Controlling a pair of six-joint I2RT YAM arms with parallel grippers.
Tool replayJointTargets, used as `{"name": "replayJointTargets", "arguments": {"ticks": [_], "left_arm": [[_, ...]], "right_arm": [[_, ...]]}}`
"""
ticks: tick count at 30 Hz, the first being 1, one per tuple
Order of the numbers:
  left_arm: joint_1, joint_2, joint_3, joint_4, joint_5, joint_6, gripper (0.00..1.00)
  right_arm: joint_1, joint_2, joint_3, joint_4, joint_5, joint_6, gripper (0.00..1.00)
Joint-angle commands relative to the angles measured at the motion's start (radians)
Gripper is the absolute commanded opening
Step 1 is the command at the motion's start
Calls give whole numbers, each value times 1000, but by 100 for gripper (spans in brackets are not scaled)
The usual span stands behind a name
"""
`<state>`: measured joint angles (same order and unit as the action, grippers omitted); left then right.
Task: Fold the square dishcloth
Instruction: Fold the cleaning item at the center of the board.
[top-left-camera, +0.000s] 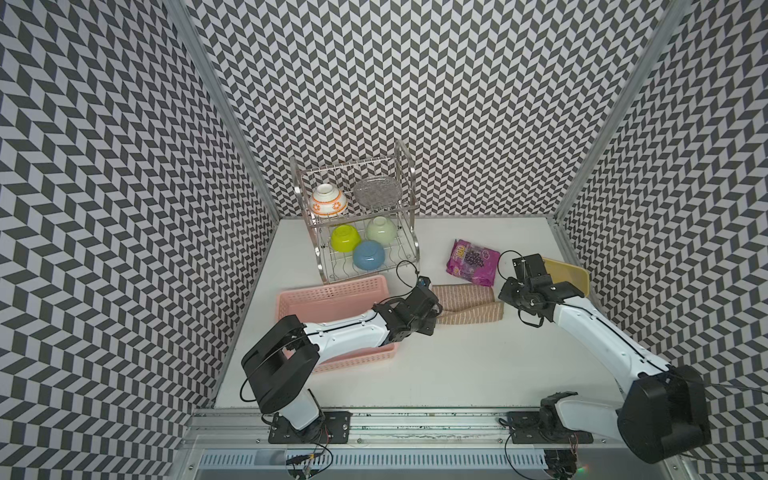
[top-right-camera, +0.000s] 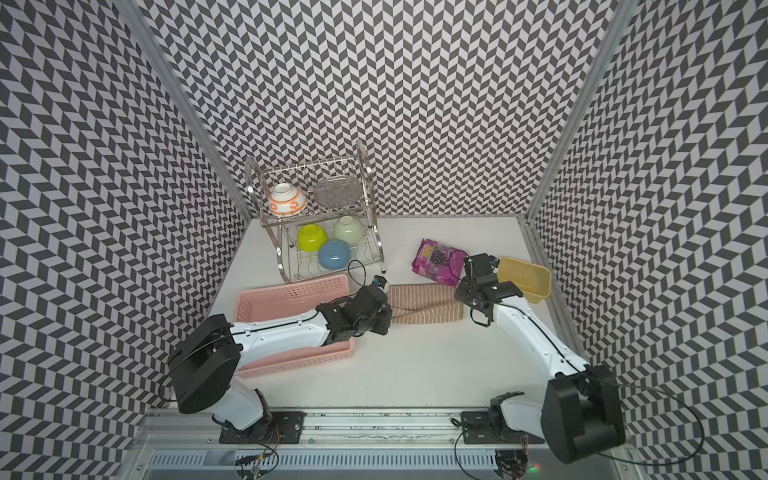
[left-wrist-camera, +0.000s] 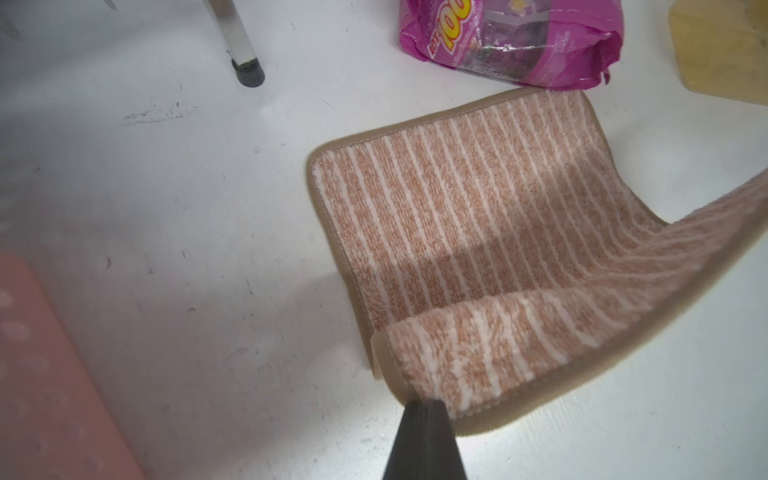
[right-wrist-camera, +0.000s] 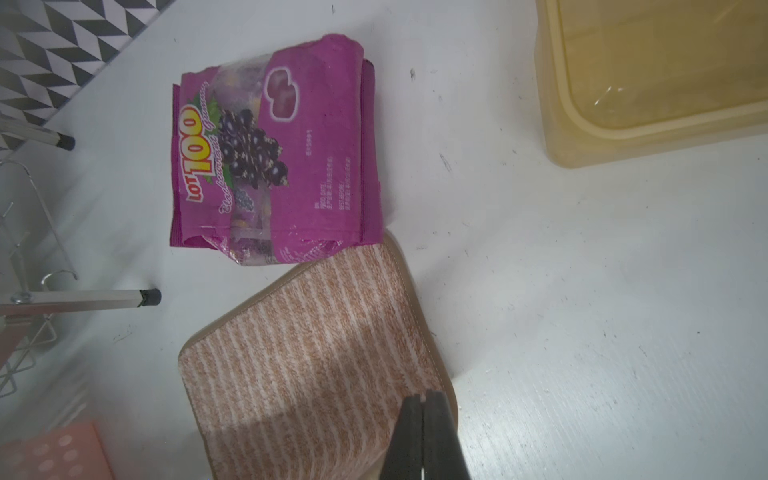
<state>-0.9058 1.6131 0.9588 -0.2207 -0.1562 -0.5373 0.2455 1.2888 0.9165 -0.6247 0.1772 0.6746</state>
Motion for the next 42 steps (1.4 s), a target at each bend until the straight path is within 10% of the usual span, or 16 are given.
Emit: {"name": "replayJointTargets", "arguments": {"ticks": [1,34,42], "left_arm": [[32,32,47,22,34,29,0],[183,252,209,101,95,46,14],[215,279,237,138,113,45,22]], "right_arm": [[-3,33,38,75,58,-21,0],[-3,350,147,237,91,-39,0],[-3,375,175,246,106,-60,18]]}}
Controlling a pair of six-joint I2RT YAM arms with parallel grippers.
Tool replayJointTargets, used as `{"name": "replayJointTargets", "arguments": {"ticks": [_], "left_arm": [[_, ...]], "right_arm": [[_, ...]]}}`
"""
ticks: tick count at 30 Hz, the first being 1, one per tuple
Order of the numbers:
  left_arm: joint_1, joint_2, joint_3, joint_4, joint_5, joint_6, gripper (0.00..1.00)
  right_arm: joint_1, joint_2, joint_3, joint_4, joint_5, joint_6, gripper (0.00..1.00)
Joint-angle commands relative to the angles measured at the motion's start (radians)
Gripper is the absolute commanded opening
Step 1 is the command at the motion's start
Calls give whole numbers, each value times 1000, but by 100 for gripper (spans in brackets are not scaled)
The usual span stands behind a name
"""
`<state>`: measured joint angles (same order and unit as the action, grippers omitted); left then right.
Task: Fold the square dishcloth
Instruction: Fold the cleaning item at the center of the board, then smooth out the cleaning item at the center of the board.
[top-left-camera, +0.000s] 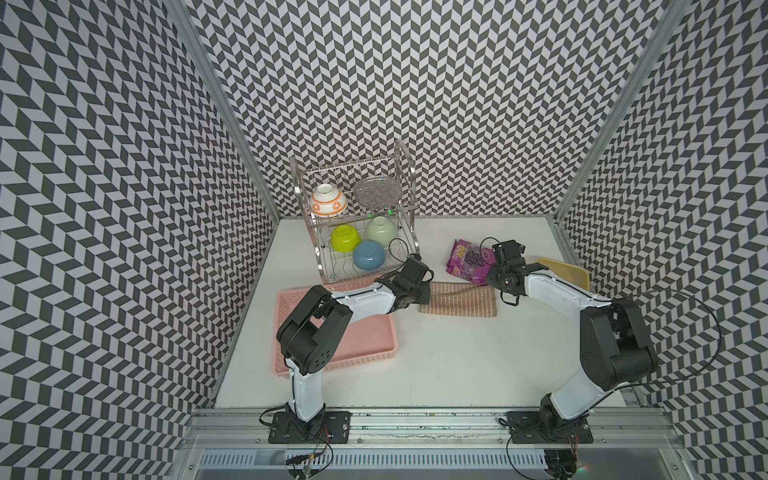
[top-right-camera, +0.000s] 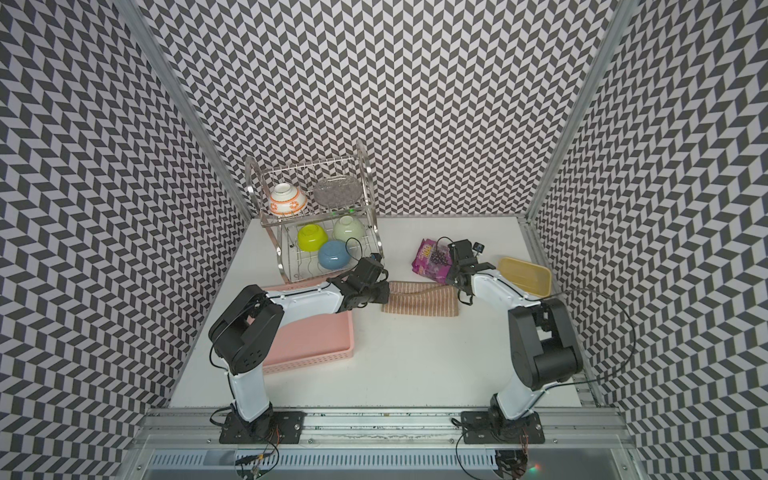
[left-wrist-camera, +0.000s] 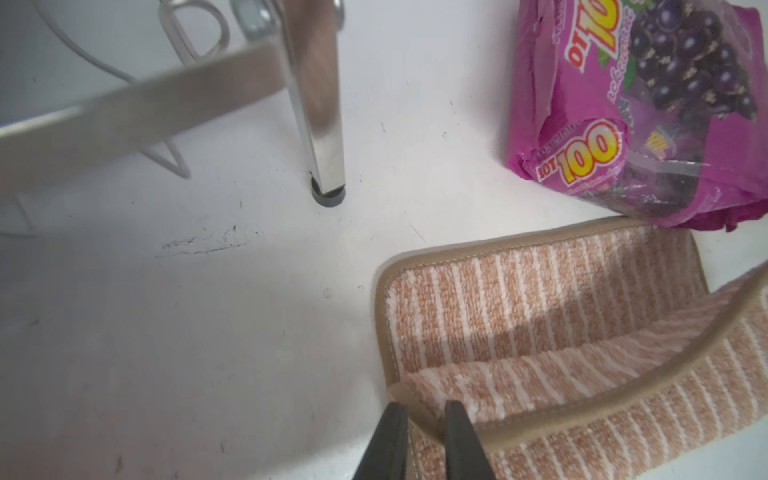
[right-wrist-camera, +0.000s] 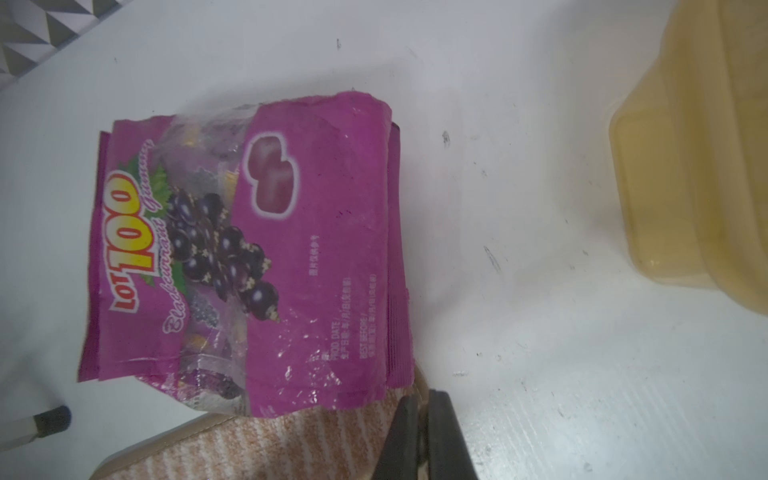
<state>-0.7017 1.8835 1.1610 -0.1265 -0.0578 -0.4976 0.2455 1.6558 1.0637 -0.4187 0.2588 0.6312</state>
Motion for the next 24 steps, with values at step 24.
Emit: {"name": "replayJointTargets", "arguments": {"ticks": [24], "left_arm": [[-75,-134,-127,155,59,-13,24]], "right_arm": [[29,-214,-134,31,-289,-107,32]]}}
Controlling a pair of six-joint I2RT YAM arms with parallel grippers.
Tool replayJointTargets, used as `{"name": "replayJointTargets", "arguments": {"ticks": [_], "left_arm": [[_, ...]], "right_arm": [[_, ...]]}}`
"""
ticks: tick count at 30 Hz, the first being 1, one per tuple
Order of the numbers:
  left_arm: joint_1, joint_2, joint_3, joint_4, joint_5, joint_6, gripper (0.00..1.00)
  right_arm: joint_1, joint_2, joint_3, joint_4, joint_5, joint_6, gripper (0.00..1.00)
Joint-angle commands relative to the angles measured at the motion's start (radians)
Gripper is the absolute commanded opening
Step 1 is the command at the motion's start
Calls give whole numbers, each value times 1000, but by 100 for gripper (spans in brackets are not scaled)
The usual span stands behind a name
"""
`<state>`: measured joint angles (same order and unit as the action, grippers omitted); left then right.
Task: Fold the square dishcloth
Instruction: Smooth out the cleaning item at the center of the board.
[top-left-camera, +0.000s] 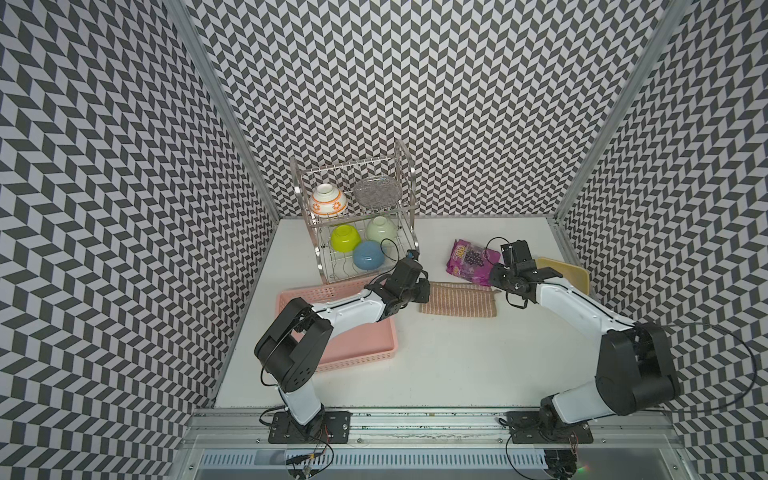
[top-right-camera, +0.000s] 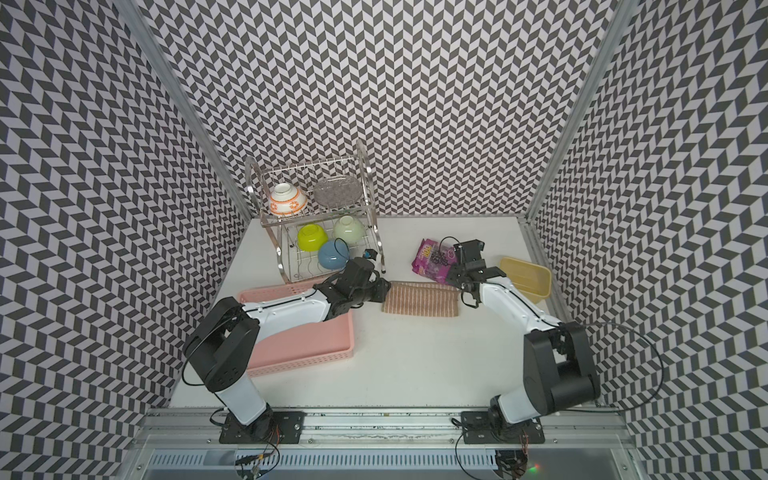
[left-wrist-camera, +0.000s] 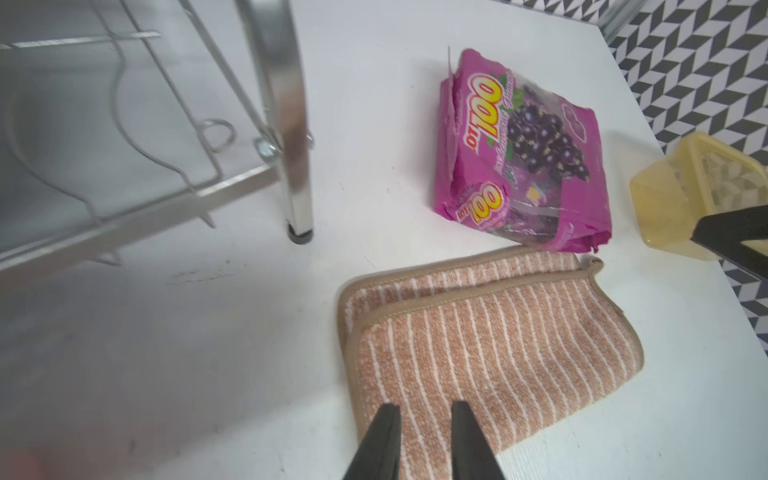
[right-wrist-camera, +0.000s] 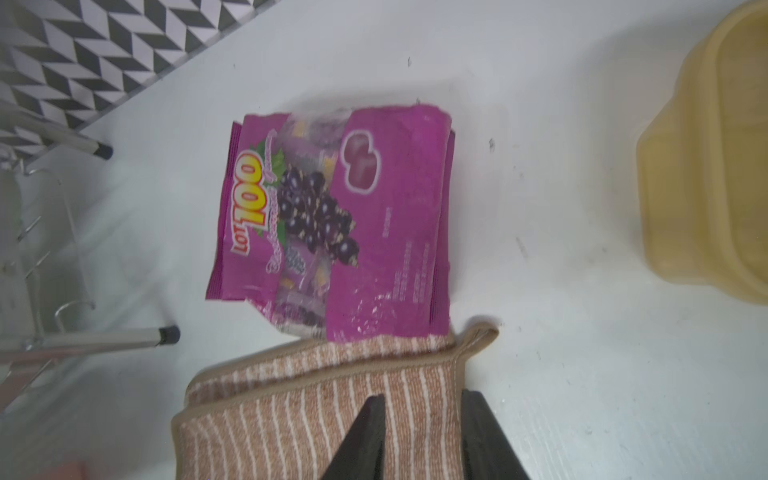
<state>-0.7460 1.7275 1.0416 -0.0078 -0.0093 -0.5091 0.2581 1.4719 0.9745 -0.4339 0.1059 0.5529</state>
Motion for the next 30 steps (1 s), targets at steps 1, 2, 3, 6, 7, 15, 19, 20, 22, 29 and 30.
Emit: {"name": "replayJointTargets", "arguments": {"ticks": [1,2,3,6,7,15,19,20,22,29,30], "left_arm": [[-36,41,-6,36,9,-1,23],[-40,56,-4,36,9,-4,23],[-45,72,-3,38,9,-8,22],[-59,109,4,41,9,-12,21],[-62,120,7,41,9,-14,21],[-101,175,4,25,9,-23,19],[-126,165,-13,20,14,-31,18],[-132,159,-20,18,15,-34,18],[-145,148,-36,18,22,-46,17],[-199,53,-156,48,63,-124,17],[-208,34,-175,57,65,-134,17]], "right_arm": [[21,-35,-61,55,-175,-34,32],[25,-36,-74,63,-201,-41,31],[28,-32,-87,69,-226,-42,31],[32,-17,-125,96,-279,-51,29],[32,-8,-135,104,-284,-50,29],[32,69,-194,127,-313,-44,27],[31,93,-227,109,-311,-32,27],[32,96,-237,105,-314,-30,27],[32,93,-257,94,-320,-22,27],[32,-25,-342,34,-310,6,27],[31,-50,-349,24,-310,9,27]]}}
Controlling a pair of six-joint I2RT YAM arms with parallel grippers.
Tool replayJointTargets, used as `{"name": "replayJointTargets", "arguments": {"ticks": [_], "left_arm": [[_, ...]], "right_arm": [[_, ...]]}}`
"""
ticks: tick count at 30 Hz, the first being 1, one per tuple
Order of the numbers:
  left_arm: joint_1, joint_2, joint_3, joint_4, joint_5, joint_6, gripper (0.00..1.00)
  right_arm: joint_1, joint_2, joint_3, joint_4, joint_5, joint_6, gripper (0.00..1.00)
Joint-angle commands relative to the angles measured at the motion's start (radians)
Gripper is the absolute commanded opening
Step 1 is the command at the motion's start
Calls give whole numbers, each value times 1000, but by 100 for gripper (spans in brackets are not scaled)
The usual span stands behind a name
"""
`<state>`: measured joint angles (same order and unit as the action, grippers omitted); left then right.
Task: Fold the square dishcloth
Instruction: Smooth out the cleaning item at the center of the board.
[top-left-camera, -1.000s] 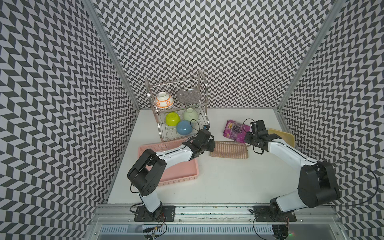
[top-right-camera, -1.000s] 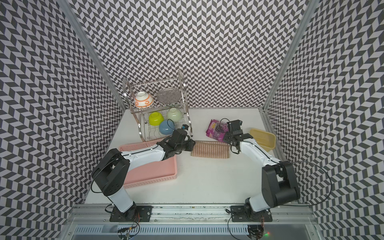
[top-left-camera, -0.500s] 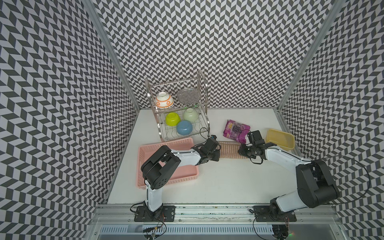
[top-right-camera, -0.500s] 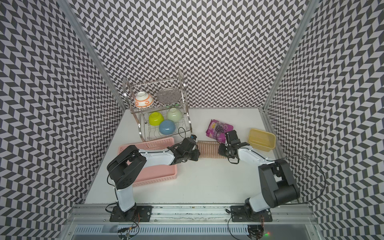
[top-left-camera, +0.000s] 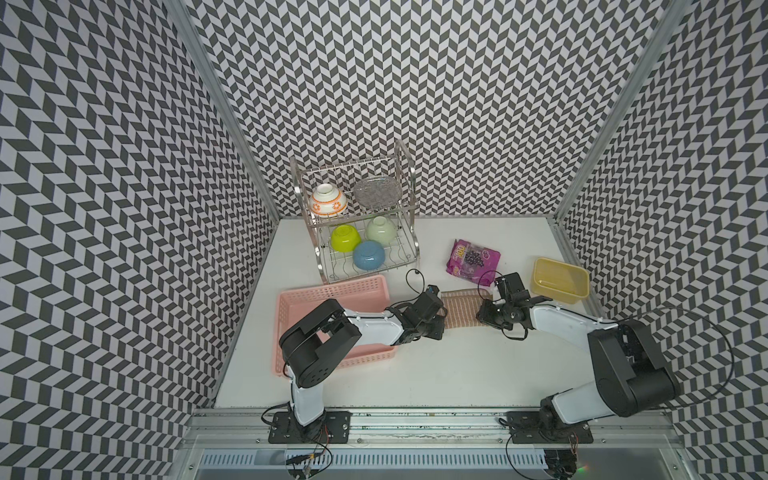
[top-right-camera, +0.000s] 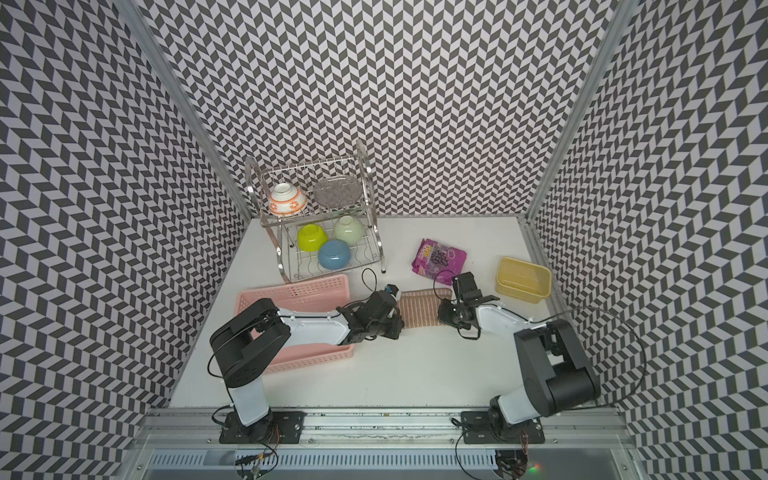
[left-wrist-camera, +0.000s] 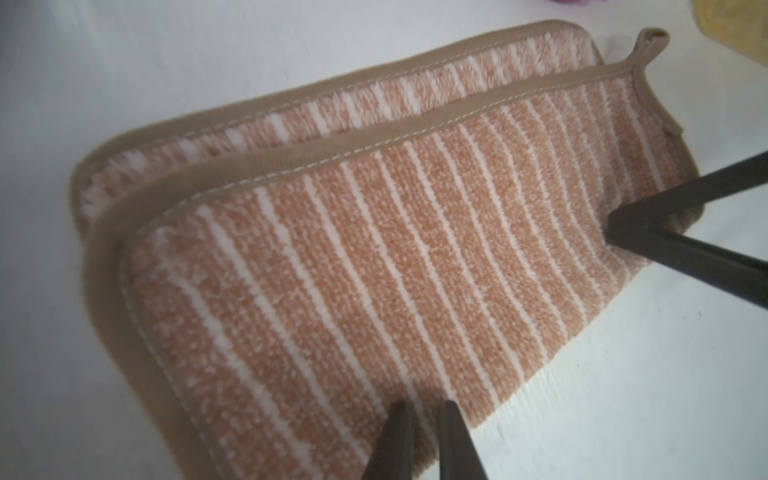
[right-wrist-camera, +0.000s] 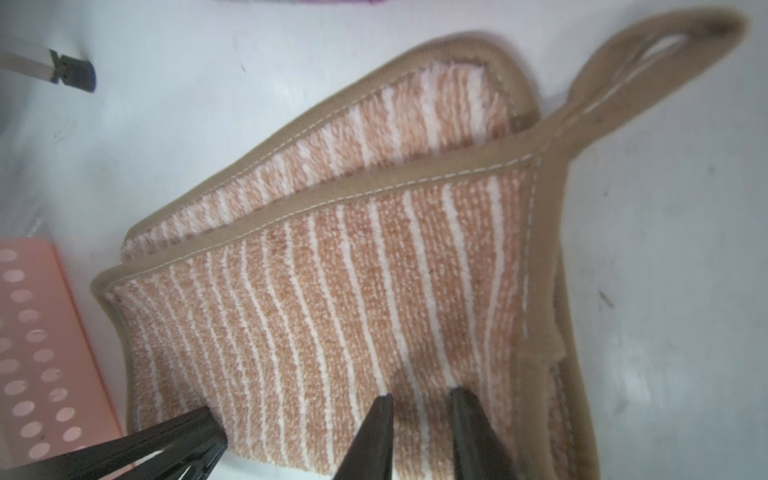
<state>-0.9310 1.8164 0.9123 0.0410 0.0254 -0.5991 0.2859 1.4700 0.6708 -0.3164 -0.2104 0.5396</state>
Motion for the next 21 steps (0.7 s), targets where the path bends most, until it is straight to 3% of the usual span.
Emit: {"name": "replayJointTargets", "arguments": {"ticks": [1,4,9,13,21], "left_arm": [[-30,-72,-57,12,30,-55,18],[-38,-113,-71,21,21,-59,24],[-33,-153,-13,-2,-100,-6,33],[-17,-157,36,-4,-188,55,34],[60,-94,114,-79,-162,256,36]], "right_arm": [[3,-70,-49,-100,6,26,27],[3,-122,-42,-104,14,38,28],[2,-168,30,-80,86,55,29],[-1,-200,51,-19,172,83,33],[-49,-125,112,-11,248,63,39]]}}
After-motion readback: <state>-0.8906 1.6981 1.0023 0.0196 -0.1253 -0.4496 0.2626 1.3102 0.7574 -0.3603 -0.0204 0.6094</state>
